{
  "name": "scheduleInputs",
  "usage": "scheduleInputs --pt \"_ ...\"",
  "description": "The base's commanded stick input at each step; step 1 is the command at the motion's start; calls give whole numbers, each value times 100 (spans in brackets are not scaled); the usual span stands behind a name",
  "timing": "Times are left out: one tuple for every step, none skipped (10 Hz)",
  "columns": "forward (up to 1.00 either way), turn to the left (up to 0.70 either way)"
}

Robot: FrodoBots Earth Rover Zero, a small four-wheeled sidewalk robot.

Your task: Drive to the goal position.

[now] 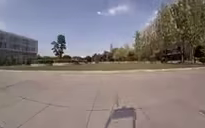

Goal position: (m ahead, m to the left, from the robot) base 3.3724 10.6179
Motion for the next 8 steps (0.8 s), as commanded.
scheduleInputs --pt "70 0" --pt "70 0" --pt "70 0" --pt "70 0" --pt "70 0" --pt "70 0" --pt "70 0" --pt "70 0"
